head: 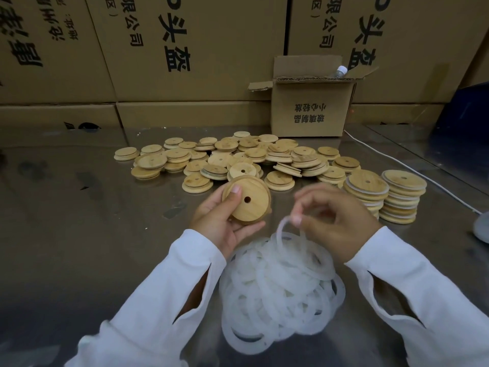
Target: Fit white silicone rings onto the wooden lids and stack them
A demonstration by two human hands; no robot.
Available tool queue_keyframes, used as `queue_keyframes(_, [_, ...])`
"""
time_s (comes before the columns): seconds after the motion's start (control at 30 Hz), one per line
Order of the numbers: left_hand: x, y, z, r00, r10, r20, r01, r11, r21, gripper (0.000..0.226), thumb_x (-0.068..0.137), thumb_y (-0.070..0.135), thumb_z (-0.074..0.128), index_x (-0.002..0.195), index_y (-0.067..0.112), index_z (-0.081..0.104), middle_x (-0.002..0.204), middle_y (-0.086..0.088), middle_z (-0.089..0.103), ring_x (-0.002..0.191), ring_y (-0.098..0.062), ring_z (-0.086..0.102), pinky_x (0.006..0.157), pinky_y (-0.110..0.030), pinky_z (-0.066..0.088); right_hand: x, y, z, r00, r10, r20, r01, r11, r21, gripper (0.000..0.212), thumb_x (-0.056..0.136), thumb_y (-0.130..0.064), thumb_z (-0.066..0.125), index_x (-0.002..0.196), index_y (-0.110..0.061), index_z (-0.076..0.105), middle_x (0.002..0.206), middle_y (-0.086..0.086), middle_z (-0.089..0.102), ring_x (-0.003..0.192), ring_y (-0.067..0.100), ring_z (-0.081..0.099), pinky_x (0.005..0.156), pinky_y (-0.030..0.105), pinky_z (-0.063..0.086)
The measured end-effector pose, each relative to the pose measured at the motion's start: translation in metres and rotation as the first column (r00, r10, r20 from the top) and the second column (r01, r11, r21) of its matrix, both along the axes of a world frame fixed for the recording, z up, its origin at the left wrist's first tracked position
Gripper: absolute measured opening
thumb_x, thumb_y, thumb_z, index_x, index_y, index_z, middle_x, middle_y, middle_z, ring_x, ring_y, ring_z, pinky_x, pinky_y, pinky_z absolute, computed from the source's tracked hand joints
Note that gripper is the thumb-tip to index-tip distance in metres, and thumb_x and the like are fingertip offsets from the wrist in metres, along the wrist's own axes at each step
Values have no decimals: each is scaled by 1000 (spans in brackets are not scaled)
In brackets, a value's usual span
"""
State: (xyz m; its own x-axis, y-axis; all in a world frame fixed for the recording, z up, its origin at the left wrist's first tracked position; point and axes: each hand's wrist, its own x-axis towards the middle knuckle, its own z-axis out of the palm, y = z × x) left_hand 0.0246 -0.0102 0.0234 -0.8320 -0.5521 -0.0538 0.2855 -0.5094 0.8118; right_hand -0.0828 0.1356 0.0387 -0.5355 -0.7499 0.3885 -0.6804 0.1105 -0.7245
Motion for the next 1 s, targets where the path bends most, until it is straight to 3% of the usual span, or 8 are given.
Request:
queue_keyframes(0.17, [0,2,2,992,-128,13,125,986,112,42,83,37,50,115,12,57,111,-18,65,78,-32,70,58,-36,59,13,-3,11,979,93,182,-6,904,-427,4,75,-18,59,77,-14,60,69,-7,62,65,0,56,65,10,45])
queue_keyframes(0.27, [-2,3,1,980,-195,47,189,976,106,53,90,47,38,122,7,54,119,-19,62,97,-33,65,68,-41,58,22,-6,10,941,198,274,-72,909,-410,13,70,-23,57,76,-12,60,55,-6,60,55,2,55,58,12,45])
queue_keyframes(0.37, [-3,5,1,966,-258,24,252,958,133,55,89,51,35,109,5,60,102,-20,69,84,-32,69,62,-43,59,29,-10,5,918,254,305,-134,922,-364,11,68,-25,60,72,-14,61,54,-1,57,54,8,53,56,16,45])
queue_keyframes(0.5, [-5,9,-2,935,-333,121,336,942,-6,63,72,61,37,104,12,63,96,-12,72,86,-24,70,72,-40,58,28,-13,0,968,67,243,20,940,-339,10,78,-11,65,73,-20,62,57,-1,59,56,13,54,57,26,47])
queue_keyframes(0.6, [-6,12,-6,947,-274,168,291,953,-85,68,62,64,44,111,19,62,101,-7,72,87,-23,70,60,-35,58,25,-13,0,976,-6,218,94,915,-392,13,79,-9,65,74,-21,62,57,-4,60,57,11,57,58,22,48])
queue_keyframes(0.73, [-6,15,-5,953,-255,163,278,950,-142,76,56,69,43,112,21,61,105,-5,71,92,-21,69,65,-35,58,24,-13,-2,981,-39,192,113,914,-390,16,79,-9,66,73,-24,62,58,-5,61,59,6,57,60,18,48])
queue_keyframes(0.87, [-3,18,-6,960,-262,101,278,940,-197,51,67,39,59,112,15,62,107,-11,68,91,-26,69,68,-34,59,22,-14,-6,979,-118,164,169,923,-347,18,79,-13,66,72,-28,62,62,0,62,60,9,57,61,23,48])
queue_keyframes(1.0, [-1,19,-7,959,-274,72,283,934,-216,33,82,5,52,113,15,59,109,-15,65,91,-27,66,65,-32,59,18,-14,-8,970,-165,178,218,913,-345,17,78,-15,67,71,-30,62,60,-2,60,57,5,54,58,19,46])
